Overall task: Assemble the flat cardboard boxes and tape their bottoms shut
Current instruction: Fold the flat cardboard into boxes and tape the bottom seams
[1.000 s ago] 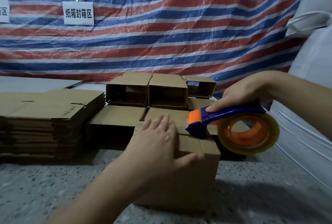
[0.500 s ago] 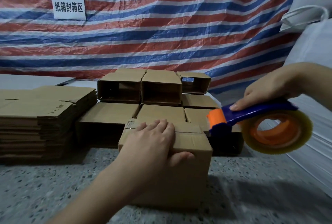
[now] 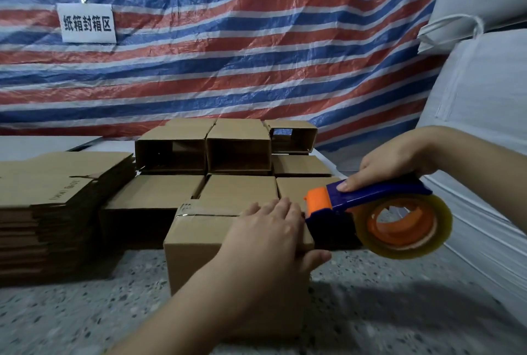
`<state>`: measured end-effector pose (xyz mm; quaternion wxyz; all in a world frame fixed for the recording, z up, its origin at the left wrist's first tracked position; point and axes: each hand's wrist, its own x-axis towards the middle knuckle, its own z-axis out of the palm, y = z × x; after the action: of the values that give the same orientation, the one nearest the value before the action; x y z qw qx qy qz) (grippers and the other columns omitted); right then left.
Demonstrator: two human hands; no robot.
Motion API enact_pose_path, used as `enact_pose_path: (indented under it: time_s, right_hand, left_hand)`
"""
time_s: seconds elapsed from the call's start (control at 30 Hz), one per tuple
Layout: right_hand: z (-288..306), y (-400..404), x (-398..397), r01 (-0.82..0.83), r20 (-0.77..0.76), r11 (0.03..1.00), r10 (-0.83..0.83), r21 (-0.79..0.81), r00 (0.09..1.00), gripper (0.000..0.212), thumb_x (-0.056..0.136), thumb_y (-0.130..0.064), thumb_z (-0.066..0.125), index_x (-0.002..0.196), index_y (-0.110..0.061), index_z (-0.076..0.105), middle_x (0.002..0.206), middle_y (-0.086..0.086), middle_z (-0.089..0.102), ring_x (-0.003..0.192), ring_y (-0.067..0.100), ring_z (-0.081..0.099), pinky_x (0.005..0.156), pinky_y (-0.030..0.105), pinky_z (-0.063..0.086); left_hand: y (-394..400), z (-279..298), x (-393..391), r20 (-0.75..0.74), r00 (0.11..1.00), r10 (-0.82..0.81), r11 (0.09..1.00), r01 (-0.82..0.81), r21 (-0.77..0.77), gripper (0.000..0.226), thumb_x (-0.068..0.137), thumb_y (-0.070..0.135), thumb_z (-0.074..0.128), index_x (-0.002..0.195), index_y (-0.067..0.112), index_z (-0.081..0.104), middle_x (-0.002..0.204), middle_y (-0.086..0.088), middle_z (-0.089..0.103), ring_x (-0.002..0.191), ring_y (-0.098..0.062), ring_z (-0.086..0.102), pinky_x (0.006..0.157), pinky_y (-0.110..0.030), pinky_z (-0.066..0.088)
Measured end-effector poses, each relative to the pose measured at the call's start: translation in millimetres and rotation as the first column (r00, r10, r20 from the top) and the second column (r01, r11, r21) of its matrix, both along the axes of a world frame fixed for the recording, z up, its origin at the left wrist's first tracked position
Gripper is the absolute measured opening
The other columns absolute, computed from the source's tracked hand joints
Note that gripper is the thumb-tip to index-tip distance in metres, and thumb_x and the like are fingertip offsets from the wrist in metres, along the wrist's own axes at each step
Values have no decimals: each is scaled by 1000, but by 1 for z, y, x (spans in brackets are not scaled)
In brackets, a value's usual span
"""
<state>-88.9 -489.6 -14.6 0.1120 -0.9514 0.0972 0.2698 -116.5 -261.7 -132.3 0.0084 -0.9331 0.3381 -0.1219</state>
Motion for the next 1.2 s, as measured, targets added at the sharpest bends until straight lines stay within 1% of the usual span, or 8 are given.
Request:
enact_pose_path:
  time_s: [0.13,0.43,0.57,0.7,0.77,1.0,1.1,1.2]
  right_hand:
    - [18,-10,-7,-2,15,1000,2,-2,1000,77,60,-76,62,101,-12,73,82,4,76,68,14,70,64,25,55]
    - [-9,24,-9,-85,16,883,104,-461,994,63,69,-87,57,89,-28,58,89,-2,69,81,15,69,69,28,52]
    - [-73,26,-7,-194,61,652,347,-733,936,57,79,-79,57,95,-25,61,77,-6,55,65,14,54,52,29,38]
    - [-124,-5,-14,1,470,849,291,-528,834,55,83,-80,50,76,-25,53,69,-10,50,59,6,47,56,28,43]
    - [-149,-11,-21,84,598,863,273,-499,753,56,83,-83,44,71,-28,47,67,-10,51,58,5,49,52,26,43]
    - [-224,-11,-42,182,723,903,177,-389,668,57,84,-85,32,88,-30,46,80,-10,60,74,9,63,46,26,30]
    - [-215,-3,-43,230,740,887,166,-401,652,70,79,-88,10,87,-30,47,84,-10,62,77,10,62,56,28,36]
    - [-187,7,-38,97,881,994,1,-53,473,66,85,-78,14,93,-26,54,92,-10,63,87,14,61,70,31,41]
  left_hand:
    - [0,-4,0,32,999,10,1000,-10,2,85,92,72,26,156,17,14,163,-6,17,150,-21,15,121,-41,13]
    - [-1,0,-4,6,1000,3,1000,-3,22,84,91,72,26,156,19,13,164,-4,15,150,-20,12,122,-41,12]
    - [0,2,-6,1,1000,0,1000,0,14,84,91,71,27,155,19,14,164,-4,15,150,-19,12,122,-41,12]
    - [0,0,-5,2,1000,15,1000,-15,13,87,89,73,26,155,18,14,164,-5,15,151,-21,12,123,-42,12]
    - [-1,-1,-4,11,1000,11,1000,-11,12,87,90,73,26,155,17,14,164,-6,15,150,-21,12,122,-42,12]
    - [-1,-4,-2,23,1000,-3,1000,3,-4,87,90,73,26,155,17,14,164,-6,15,151,-21,12,122,-41,12]
    - [-1,-4,-2,38,999,-2,1000,3,-2,87,90,73,26,155,16,14,163,-6,16,150,-21,13,121,-41,13]
    - [-1,-4,-1,35,999,0,1000,0,-3,88,90,73,27,156,16,13,164,-6,15,151,-21,12,121,-41,12]
